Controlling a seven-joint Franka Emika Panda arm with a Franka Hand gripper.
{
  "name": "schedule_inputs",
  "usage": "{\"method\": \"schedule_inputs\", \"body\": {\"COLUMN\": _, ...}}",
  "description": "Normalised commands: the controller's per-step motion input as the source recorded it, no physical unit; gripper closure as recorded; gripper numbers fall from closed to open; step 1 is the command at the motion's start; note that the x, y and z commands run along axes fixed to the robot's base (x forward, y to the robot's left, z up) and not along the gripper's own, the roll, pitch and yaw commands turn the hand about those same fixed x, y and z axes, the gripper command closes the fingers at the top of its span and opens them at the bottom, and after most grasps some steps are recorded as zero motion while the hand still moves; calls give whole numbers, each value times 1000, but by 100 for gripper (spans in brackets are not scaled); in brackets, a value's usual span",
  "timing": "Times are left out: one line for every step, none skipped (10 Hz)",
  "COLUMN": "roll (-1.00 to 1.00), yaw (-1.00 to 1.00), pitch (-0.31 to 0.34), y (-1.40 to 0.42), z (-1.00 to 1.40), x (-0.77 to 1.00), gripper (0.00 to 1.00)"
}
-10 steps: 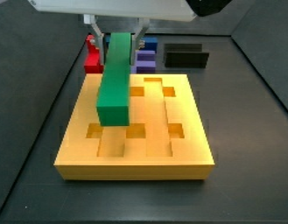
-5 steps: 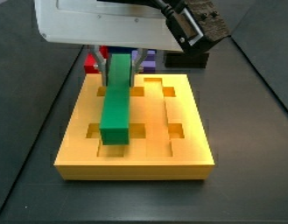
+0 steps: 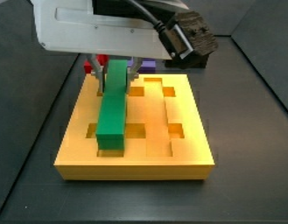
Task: Pick up the green object. Move up. Move to above the board. Insert the green object.
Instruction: Insert the green object.
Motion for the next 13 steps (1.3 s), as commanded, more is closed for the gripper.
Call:
{"method": "schedule_inputs", "body": {"roll": 6, "yaw": 0, "pitch": -60, "y": 0, "z": -197, "x": -57, "gripper": 100}}
{"method": "schedule_inputs", "body": {"roll": 4, "yaw": -3, "pitch": -31, "y": -46, "z": -197, "x": 0, "gripper": 100}}
{"method": "schedule_inputs", "body": {"roll": 29, "yaw": -11, "pitch": -13, "y": -66, "z": -220, "x": 0, "gripper": 100}}
{"method": "schedule_inputs", "body": {"roll": 46, "yaw": -66, "pitch": -11, "y": -203, "z": -211, "x": 74, "gripper": 100}}
{"method": "schedule_inputs", "body": {"roll": 49, "yaw": -131, "pitch": 0, "y": -169, "z": -229, "x": 140, "gripper": 100}}
{"method": "schedule_inputs", "body": {"roll": 53, "yaw": -134, "pitch": 0, "y": -137, "z": -220, "x": 106, "gripper": 100}}
{"method": "schedule_inputs", "body": {"roll": 46, "yaw": -106, "pitch": 0, "y": -60, "z": -220, "x": 46, "gripper": 100}}
{"method": "schedule_inputs", "body": {"roll": 27, "yaw": -37, "pitch": 0, "y": 0, "z": -274, "x": 0, "gripper": 100}}
{"method": "schedule_inputs", "body": {"roll": 7, "yaw": -17, "pitch": 0, "y": 0, "z": -263, "x": 0, "gripper": 100}}
{"method": "schedule_inputs", "body": {"roll": 0, "yaw": -37, "pitch": 0, "y": 0, "z": -309, "x": 0, "gripper": 100}}
{"method": "schedule_inputs", "body": {"roll": 0, "yaw": -97, "pitch": 0, "y": 0, "z": -340, "x": 163, "gripper": 100}}
{"method": "schedule_inputs", "body": {"roll": 0, "yaw": -103, "pitch": 0, "y": 0, "z": -377, "x": 151, "gripper": 100}}
{"method": "schedule_inputs", "body": {"roll": 0, "yaw": -94, "pitch": 0, "y": 69, "z": -386, "x": 103, "gripper": 100}}
